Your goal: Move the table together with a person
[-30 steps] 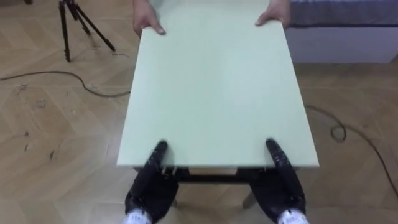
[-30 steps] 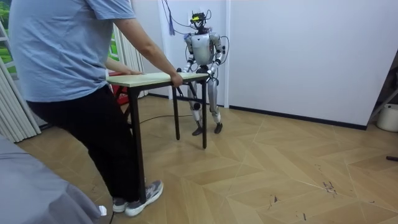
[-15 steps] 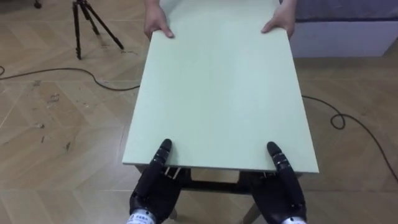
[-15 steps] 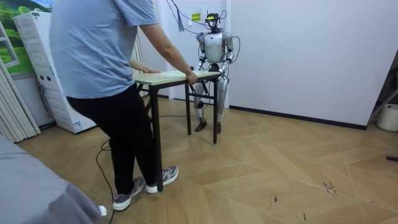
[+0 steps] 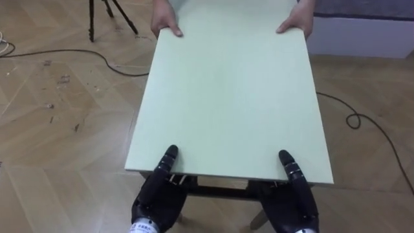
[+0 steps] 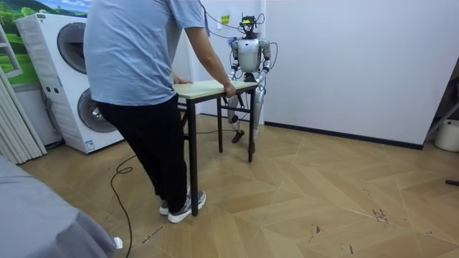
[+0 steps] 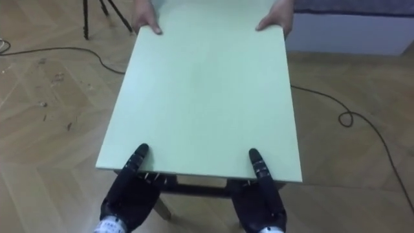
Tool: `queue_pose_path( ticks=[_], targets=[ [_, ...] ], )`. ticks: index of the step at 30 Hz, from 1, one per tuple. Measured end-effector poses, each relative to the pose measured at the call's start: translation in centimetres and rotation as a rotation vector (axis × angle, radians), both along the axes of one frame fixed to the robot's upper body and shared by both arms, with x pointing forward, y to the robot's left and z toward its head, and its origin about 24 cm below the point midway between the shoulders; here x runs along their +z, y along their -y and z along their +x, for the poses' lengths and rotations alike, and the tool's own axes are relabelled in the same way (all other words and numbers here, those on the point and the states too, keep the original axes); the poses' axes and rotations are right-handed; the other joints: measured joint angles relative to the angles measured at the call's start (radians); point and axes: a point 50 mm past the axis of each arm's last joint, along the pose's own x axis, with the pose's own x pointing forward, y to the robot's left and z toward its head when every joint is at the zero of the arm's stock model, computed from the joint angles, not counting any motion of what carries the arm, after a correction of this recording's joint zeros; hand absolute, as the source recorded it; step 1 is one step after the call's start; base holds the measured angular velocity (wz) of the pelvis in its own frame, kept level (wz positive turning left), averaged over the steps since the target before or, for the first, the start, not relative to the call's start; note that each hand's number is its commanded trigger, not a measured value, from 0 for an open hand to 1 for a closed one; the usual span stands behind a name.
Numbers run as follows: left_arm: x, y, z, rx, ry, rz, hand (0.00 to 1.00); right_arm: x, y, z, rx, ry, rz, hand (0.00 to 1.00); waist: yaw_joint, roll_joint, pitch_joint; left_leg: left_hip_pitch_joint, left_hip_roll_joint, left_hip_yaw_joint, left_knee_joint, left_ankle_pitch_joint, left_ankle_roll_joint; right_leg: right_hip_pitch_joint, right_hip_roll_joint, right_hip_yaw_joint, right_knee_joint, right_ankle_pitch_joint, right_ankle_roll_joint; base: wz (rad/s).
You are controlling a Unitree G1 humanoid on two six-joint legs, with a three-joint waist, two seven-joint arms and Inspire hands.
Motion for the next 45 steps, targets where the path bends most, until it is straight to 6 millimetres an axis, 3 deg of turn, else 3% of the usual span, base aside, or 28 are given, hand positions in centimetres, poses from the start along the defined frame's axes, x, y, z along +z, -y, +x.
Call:
queue_pose_path(
  ticks=[1,3,5,7,8,9,10,11,13,15,19,20,21,22,23,24,26,28,30,32,34,37,39,42,45],
  targets=[
    [0.2,-0.1,0.2,0.002,0.012,0.007,1.00,0.0,-0.2,0.0,-0.005,0.006,0.008,1.00,0.000,-0.008,-0.0017,-0.015,0.001,0.007,0.001,0.008,0.005,0.003,0.003,0.002,-0.019,-0.019,0.020,0.07],
    [0.5,-0.1,0.7,-0.011,0.035,0.026,1.00,0.1,-0.2,0.1,-0.014,0.017,0.023,1.00,0.005,-0.018,-0.0007,-0.045,0.002,0.022,0.012,0.017,0.014,0.011,0.010,0.010,-0.062,-0.062,0.020,0.19],
    [1.0,0.1,1.5,-0.030,0.066,0.041,1.00,0.3,-0.2,0.4,-0.025,0.034,0.040,1.00,0.011,-0.032,-0.0026,-0.087,0.005,0.055,0.031,0.023,0.021,0.045,0.014,0.016,-0.136,-0.133,0.018,0.09],
    [1.4,0.1,2.2,-0.032,0.089,0.047,1.00,0.6,-0.3,1.1,-0.026,0.054,0.051,1.00,0.038,-0.040,-0.0009,-0.125,0.024,0.087,0.049,0.031,0.019,0.062,0.024,0.005,-0.220,-0.176,0.017,-0.23],
    [1.6,-0.1,2.6,-0.029,0.101,0.054,1.00,0.7,-0.5,1.5,-0.021,0.062,0.055,1.00,0.039,-0.040,-0.0006,-0.155,0.042,0.086,0.067,0.038,0.014,0.086,0.043,-0.026,-0.286,-0.192,0.015,-0.15],
    [1.7,-0.1,2.7,-0.029,0.106,0.057,1.00,0.7,-0.5,1.7,-0.019,0.064,0.057,1.00,0.040,-0.039,-0.0003,-0.167,0.050,0.083,0.073,0.044,0.011,0.096,0.053,-0.039,-0.320,-0.197,0.015,-0.13],
    [1.8,-0.2,3.1,-0.025,0.115,0.061,1.00,0.8,-0.6,2.2,-0.014,0.070,0.059,1.00,0.047,-0.034,0.0027,-0.186,0.077,0.082,0.076,0.059,0.003,0.095,0.076,-0.066,-0.359,-0.193,0.012,-0.14],
    [1.9,-0.3,3.3,-0.023,0.118,0.063,1.00,0.7,-0.7,2.6,-0.011,0.071,0.062,1.00,0.052,-0.026,0.0077,-0.194,0.101,0.077,0.061,0.084,-0.007,0.090,0.109,-0.071,-0.381,-0.169,-0.007,-0.15],
    [1.9,-0.3,3.4,-0.022,0.121,0.065,1.00,0.8,-0.7,2.6,-0.011,0.071,0.069,1.00,0.063,-0.026,0.0079,-0.197,0.124,0.074,0.023,0.123,-0.023,0.074,0.144,-0.071,-0.412,-0.144,-0.033,-0.07],
    [1.7,-0.4,3.0,-0.019,0.110,0.067,1.00,0.6,-0.8,2.3,-0.010,0.063,0.068,1.00,0.069,-0.021,0.0064,-0.187,0.134,0.058,-0.019,0.165,-0.042,0.074,0.175,-0.074,-0.446,-0.119,-0.057,-0.06],
    [0.9,-0.3,1.4,-0.040,0.084,0.060,1.00,-0.2,-0.6,0.3,-0.021,0.042,0.055,1.00,0.117,0.003,0.0046,-0.145,0.153,0.029,-0.119,0.269,-0.092,0.078,0.233,-0.071,-0.488,-0.080,-0.114,-0.13],
    [0.7,-0.3,1.2,-0.042,0.077,0.058,1.00,-0.3,-0.5,0.1,-0.021,0.040,0.047,1.00,0.119,0.016,0.0033,-0.137,0.153,-0.008,-0.159,0.311,-0.128,0.076,0.250,-0.077,-0.506,-0.064,-0.134,-0.09],
    [0.6,-0.4,1.0,-0.033,0.072,0.056,1.00,-0.4,-0.5,0.0,-0.018,0.039,0.042,1.00,0.121,0.022,0.0019,-0.133,0.157,-0.044,-0.152,0.323,-0.160,0.068,0.244,-0.099,-0.517,-0.049,-0.155,-0.18],
    [0.6,-0.4,0.9,-0.028,0.068,0.054,1.00,-0.4,-0.4,0.0,-0.017,0.039,0.039,1.00,0.129,0.025,0.0027,-0.133,0.160,-0.054,-0.110,0.293,-0.163,0.065,0.242,-0.106,-0.517,-0.043,-0.162,-0.38],
    [0.4,-0.3,0.6,-0.021,0.057,0.046,1.00,-0.4,-0.4,0.0,-0.012,0.036,0.030,1.00,0.143,0.033,0.0026,-0.125,0.162,-0.068,0.001,0.207,-0.162,0.063,0.237,-0.127,-0.518,-0.033,-0.173,-0.34],
    [0.3,-0.3,0.5,-0.018,0.053,0.041,1.00,-0.4,-0.3,0.0,-0.008,0.036,0.024,1.00,0.144,0.040,0.0041,-0.121,0.163,-0.075,0.056,0.166,-0.168,0.063,0.238,-0.134,-0.518,-0.031,-0.180,-0.19],
    [0.1,-0.4,0.1,-0.013,0.035,0.032,1.00,-0.5,-0.3,-0.1,0.004,0.035,0.005,1.00,0.128,0.066,0.0088,-0.093,0.178,-0.088,0.259,0.058,-0.184,0.058,0.246,-0.170,-0.510,-0.021,-0.198,0.07],
    [0.0,-0.4,-0.3,-0.007,0.024,0.027,1.00,-0.5,-0.2,-0.1,0.010,0.033,-0.003,1.00,0.120,0.082,0.0097,-0.039,0.185,-0.101,0.364,0.014,-0.189,0.044,0.253,-0.182,-0.493,-0.024,-0.211,0.09],
    [-0.1,-0.2,-0.4,-0.004,0.020,0.016,1.00,-0.3,0.1,0.0,0.018,0.038,-0.018,1.00,0.118,0.102,0.0058,0.065,0.204,-0.111,0.452,0.015,-0.199,0.012,0.275,-0.186,-0.463,-0.027,-0.230,0.00],
    [0.0,-0.2,-0.3,-0.001,0.023,0.013,1.00,-0.1,0.1,0.1,0.021,0.048,-0.025,1.00,0.104,0.117,0.0059,0.146,0.210,-0.114,0.425,0.035,-0.213,-0.023,0.289,-0.208,-0.429,-0.029,-0.235,0.20],
    [-0.1,-0.3,-0.4,0.008,0.014,0.018,1.00,-0.1,-0.1,0.2,0.030,0.049,-0.032,1.00,0.099,0.104,0.0077,0.161,0.198,-0.113,0.367,0.009,-0.222,-0.048,0.279,-0.209,-0.413,-0.023,-0.238,0.13],
    [-0.3,-0.3,-0.8,0.011,-0.002,0.012,1.00,-0.1,0.0,0.1,0.038,0.048,-0.051,1.00,0.086,0.106,0.0078,0.163,0.178,-0.129,0.329,0.001,-0.231,-0.054,0.276,-0.218,-0.441,0.002,-0.248,0.08],
    [0.0,-0.2,-0.6,0.014,0.012,0.005,1.00,0.3,0.1,0.5,0.039,0.066,-0.062,1.00,0.082,0.118,0.0095,0.147,0.175,-0.162,0.323,-0.031,-0.233,-0.077,0.281,-0.236,-0.448,0.018,-0.261,0.11],
    [0.3,0.0,-0.1,0.020,0.027,-0.001,1.00,0.9,0.1,1.5,0.039,0.081,-0.079,1.00,0.060,0.143,0.0092,0.166,0.172,-0.215,0.270,-0.117,-0.239,-0.115,0.288,-0.278,-0.443,0.039,-0.282,0.15],
    [0.8,0.1,1.1,0.024,0.046,0.006,1.00,1.3,0.0,2.4,0.030,0.095,-0.079,1.00,0.057,0.146,0.0085,0.209,0.163,-0.226,0.174,-0.171,-0.233,-0.150,0.294,-0.297,-0.453,0.071,-0.291,0.16]
  ],
)
